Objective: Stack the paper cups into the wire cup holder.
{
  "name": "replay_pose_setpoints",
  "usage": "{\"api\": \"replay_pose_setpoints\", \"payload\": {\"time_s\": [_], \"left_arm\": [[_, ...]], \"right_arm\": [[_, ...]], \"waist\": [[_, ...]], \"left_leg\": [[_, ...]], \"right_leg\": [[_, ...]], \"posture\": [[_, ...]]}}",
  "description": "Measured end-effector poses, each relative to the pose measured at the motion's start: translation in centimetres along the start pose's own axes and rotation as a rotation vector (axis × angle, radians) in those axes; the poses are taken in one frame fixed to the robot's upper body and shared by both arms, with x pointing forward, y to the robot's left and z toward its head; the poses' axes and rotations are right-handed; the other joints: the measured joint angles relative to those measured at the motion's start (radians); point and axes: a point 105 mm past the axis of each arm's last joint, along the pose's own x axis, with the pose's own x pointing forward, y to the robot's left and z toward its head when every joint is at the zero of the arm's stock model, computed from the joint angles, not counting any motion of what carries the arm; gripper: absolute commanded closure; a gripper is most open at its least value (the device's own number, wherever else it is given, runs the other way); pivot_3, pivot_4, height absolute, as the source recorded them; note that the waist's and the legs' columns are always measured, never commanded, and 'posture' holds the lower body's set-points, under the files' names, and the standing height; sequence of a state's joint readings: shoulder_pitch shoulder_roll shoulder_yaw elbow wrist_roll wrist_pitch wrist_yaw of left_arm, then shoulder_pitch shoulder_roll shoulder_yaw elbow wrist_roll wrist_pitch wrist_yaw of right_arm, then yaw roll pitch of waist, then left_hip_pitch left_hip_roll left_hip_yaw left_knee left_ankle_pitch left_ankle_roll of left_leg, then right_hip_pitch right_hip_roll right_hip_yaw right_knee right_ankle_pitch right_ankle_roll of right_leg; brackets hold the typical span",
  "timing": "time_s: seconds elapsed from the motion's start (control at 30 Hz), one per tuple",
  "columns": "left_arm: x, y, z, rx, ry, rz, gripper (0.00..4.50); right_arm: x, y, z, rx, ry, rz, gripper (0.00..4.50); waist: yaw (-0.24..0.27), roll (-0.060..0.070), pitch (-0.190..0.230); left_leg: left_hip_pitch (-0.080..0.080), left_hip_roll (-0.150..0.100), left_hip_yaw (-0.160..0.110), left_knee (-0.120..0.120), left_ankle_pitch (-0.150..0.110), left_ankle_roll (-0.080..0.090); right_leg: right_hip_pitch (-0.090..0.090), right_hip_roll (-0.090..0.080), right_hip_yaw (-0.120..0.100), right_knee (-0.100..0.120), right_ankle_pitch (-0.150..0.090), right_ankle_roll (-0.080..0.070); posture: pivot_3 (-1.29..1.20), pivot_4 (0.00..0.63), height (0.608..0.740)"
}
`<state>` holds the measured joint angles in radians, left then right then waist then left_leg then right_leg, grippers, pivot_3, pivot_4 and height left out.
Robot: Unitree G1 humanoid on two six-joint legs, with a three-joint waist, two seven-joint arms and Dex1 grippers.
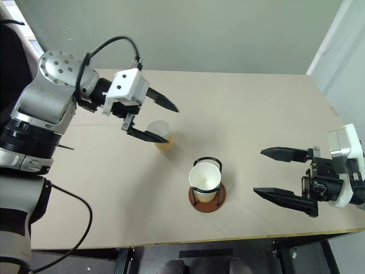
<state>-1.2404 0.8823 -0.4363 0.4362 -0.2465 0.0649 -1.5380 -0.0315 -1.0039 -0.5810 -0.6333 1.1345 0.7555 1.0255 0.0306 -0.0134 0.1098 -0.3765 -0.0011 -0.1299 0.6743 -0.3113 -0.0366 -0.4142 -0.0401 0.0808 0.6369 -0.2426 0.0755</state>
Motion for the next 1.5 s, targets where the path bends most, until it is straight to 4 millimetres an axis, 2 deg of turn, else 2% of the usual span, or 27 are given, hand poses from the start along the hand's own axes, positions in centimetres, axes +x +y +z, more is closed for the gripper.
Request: {"api": "replay_pose_setpoints", "payload": {"time_s": [0.07,0.13,0.23,0.5,0.7,0.8,1.07,1.17,1.27,1.33,1.43,1.5], "left_arm": [[0.8,0.0,-2.5,-0.048,0.059,0.01,0.04],[2.0,-0.4,-3.9,-0.094,0.061,-0.007,0.04],[2.9,-0.4,-4.6,-0.117,0.068,-0.004,0.04],[2.9,0.1,-6.8,-0.187,0.098,0.072,0.04],[3.3,-0.1,-7.5,-0.197,0.115,0.063,0.04],[4.7,-0.1,-7.8,-0.178,0.129,0.059,0.62],[5.9,-0.3,-8.9,-0.166,0.175,0.062,3.54],[5.8,-0.3,-9.0,-0.161,0.183,0.064,4.45],[5.5,0.0,-8.7,-0.162,0.155,0.078,4.45],[5.1,0.3,-7.5,-0.172,0.083,0.084,4.45],[3.5,0.5,-4.2,-0.151,-0.051,0.038,4.45],[1.7,0.5,-1.0,-0.12,-0.148,0.023,4.45]], "right_arm": [[0.2,0.0,-0.1,0.002,0.0,0.01,0.0],[0.2,0.0,0.1,-0.008,-0.004,0.013,0.0],[0.2,0.0,0.1,-0.008,-0.003,0.016,0.0],[0.1,0.1,-0.2,0.003,0.009,0.012,0.0],[0.1,0.1,-0.2,0.004,0.013,0.009,0.0],[0.1,0.1,-0.2,0.002,0.014,0.006,0.0],[-0.2,0.0,-0.1,-0.004,0.022,-0.017,0.0],[-0.4,0.0,-0.1,-0.006,0.024,-0.027,0.0],[-0.4,0.0,-0.1,-0.001,0.024,-0.031,0.0],[-0.3,0.1,-0.1,0.015,0.026,-0.025,0.0],[-0.4,0.3,-0.2,0.045,0.037,-0.013,0.0],[-0.7,0.4,-0.2,0.063,0.049,-0.012,0.0]], "waist": [[0.003,0.0,0.0],[0.013,0.0,0.0],[0.02,-0.001,0.0],[0.022,-0.001,0.0],[0.023,-0.001,0.0],[0.028,-0.001,0.0],[0.028,-0.001,0.0],[0.028,-0.001,0.0],[0.028,-0.001,0.0],[0.028,-0.001,0.0],[0.028,-0.001,0.0],[0.028,-0.001,0.001]], "left_leg": [[-0.001,0.0,0.0,0.001,0.0,0.0],[-0.006,-0.001,-0.003,0.005,0.0,0.001],[-0.009,-0.001,-0.003,0.006,-0.001,0.002],[-0.009,-0.001,-0.001,0.007,-0.001,0.002],[-0.009,-0.001,-0.001,0.007,-0.001,0.002],[-0.009,-0.002,-0.001,0.008,-0.001,0.003],[-0.009,-0.001,0.0,0.008,-0.001,0.003],[-0.009,-0.001,0.0,0.008,-0.001,0.003],[-0.009,-0.002,0.0,0.008,-0.001,0.003],[-0.01,-0.002,0.001,0.008,-0.001,0.003],[-0.011,-0.002,0.001,0.008,-0.001,0.003],[-0.013,-0.002,0.002,0.008,-0.001,0.003]], "right_leg": [[0.0,0.0,0.0,0.0,0.0,0.0],[-0.002,0.0,-0.002,-0.001,0.001,0.001],[-0.002,0.0,-0.002,-0.001,0.002,0.004],[-0.002,0.0,-0.001,-0.007,0.003,0.005],[-0.002,0.0,-0.001,-0.007,0.003,0.006],[-0.001,0.0,-0.001,-0.007,0.004,0.006],[-0.001,0.0,-0.001,-0.007,0.004,0.007],[-0.001,0.001,-0.001,-0.007,0.004,0.007],[-0.001,0.001,-0.001,-0.007,0.004,0.007],[-0.001,0.001,-0.001,-0.007,0.004,0.007],[-0.002,0.002,-0.001,-0.006,0.005,0.009],[-0.002,0.003,-0.001,-0.007,0.005,0.009]], "posture": [[0.0,0.15,0.74],[0.0,0.15,0.74],[0.0,0.15,0.74],[0.0,0.15,0.74],[0.0,0.15,0.74],[0.0,0.15,0.74],[0.0,0.15,0.74],[0.0,0.15,0.74],[0.0,0.15,0.74],[0.0,0.15,0.74],[0.0,0.15,0.74],[0.0,0.15,0.74]]}}
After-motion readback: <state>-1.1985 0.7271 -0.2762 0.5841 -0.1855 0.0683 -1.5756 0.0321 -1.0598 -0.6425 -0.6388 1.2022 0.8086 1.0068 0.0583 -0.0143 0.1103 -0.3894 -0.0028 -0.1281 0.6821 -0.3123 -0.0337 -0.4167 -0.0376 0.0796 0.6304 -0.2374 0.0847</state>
